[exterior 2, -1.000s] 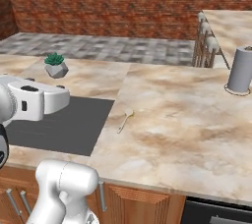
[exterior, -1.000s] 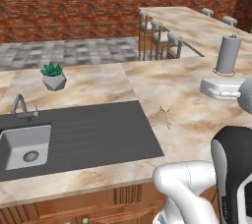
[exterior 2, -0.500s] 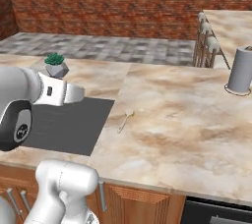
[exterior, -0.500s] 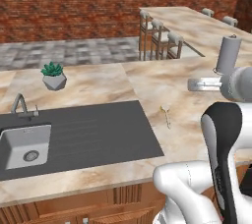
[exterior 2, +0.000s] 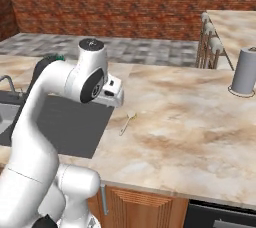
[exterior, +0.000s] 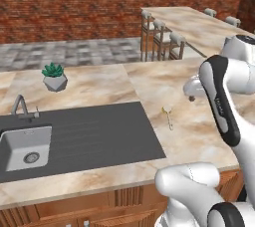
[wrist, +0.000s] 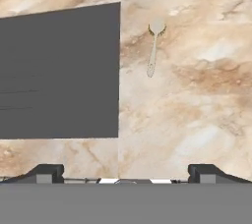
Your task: Grab the spray bottle from the cabinet, then place it next to the cutting board for sanitizing. Then grab the dish brush from the countertop next to the sink and place it next to the cutting board.
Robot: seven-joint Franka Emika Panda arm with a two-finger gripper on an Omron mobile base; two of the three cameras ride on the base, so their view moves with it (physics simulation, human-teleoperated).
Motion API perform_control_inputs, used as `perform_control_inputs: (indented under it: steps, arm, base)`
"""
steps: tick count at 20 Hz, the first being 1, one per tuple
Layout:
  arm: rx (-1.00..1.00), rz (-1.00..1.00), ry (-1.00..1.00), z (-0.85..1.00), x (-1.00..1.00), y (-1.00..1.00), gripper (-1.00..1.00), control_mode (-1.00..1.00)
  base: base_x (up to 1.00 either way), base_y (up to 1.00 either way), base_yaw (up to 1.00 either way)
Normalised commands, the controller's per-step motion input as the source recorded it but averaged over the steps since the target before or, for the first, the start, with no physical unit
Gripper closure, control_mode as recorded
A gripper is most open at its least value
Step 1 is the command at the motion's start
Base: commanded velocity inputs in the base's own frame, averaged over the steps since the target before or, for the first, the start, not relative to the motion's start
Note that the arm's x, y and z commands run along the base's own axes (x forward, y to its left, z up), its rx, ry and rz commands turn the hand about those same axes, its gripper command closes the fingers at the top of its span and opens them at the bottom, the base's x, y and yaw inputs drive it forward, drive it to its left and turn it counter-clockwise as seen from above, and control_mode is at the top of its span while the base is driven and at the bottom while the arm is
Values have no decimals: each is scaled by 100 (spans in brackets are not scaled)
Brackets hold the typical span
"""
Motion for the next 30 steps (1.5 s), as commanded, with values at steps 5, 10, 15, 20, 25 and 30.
perform_control_inputs:
  steps: [5, 10, 15, 20, 25, 30]
  arm:
    - [1, 11, 43, -97, 92, -15, -100, -100]
    - [-7, 0, 16, -62, 50, 0, -100, -100]
    - [-1, 0, 20, -27, 45, 0, -100, -100]
    - [0, 0, 21, -54, 61, 0, -100, -100]
    - [0, 0, 10, -43, 58, 0, -100, -100]
    - [-2, 0, 1, -29, 48, 0, -100, -100]
  base:
    - [0, 0, 0]
    - [0, 0, 0]
    - [0, 0, 0]
    - [0, 0, 0]
    - [0, 0, 0]
    - [0, 0, 0]
